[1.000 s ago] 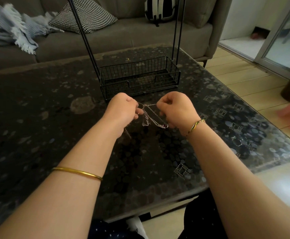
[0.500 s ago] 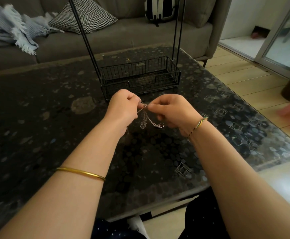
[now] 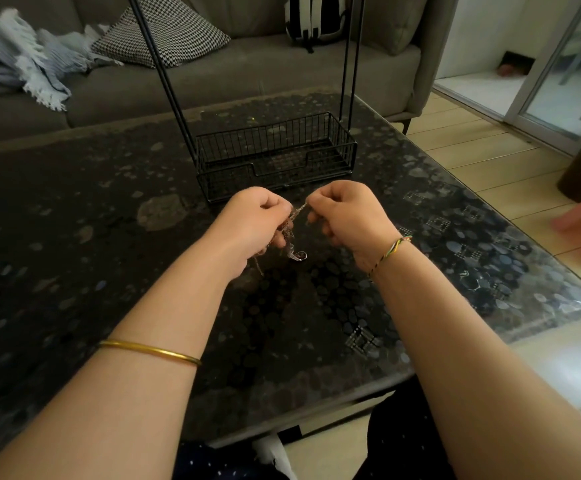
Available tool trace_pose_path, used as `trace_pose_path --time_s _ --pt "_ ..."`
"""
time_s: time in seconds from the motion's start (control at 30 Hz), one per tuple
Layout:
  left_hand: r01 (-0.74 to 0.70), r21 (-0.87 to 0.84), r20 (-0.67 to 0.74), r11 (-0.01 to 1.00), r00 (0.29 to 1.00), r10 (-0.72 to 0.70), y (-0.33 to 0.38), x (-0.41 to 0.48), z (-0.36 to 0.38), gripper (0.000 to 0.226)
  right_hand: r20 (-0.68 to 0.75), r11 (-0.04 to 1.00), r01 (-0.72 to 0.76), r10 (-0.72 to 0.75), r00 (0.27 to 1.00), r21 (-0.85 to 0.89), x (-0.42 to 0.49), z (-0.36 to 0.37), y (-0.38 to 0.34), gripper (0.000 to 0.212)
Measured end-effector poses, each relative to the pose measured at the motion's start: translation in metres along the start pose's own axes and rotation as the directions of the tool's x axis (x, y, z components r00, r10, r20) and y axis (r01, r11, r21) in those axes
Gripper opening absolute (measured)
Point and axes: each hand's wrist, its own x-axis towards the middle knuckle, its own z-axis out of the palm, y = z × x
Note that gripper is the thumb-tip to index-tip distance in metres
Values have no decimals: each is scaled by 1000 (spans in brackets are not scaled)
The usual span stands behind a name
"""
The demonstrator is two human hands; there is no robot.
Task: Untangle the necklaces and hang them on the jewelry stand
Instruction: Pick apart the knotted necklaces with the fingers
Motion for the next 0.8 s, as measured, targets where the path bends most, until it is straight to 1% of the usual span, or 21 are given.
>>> trace_pose_path --time_s 0.17,0.37,0.47,0.63,0.7,0.8 --pt "-37 7 106 999 994 36 0 -2 0 15 -3 1000 7 -7 1000 -16 1 0 0 21" --pt "17 -14 84 1000 996 -16 0 -3 -1 10 -2 998 39 -39 999 -46 0 -2 0 20" --pt "70 -78 74 994 995 -64 -1 -2 -2 8 -15 995 60 -62 998 -84 0 -3 1 14" --pt "136 -201 69 970 990 -125 -2 -3 -3 13 7 988 67 -67 998 -137 -2 -3 -1 28" --pt "130 -217 60 967 991 -120 -1 -3 -2 12 44 985 63 -57 997 -160 -5 -3 -4 24" --pt "119 -238 51 964 993 -110 1 -4 -3 11 86 992 32 -22 996 -118 -6 -2 -5 10"
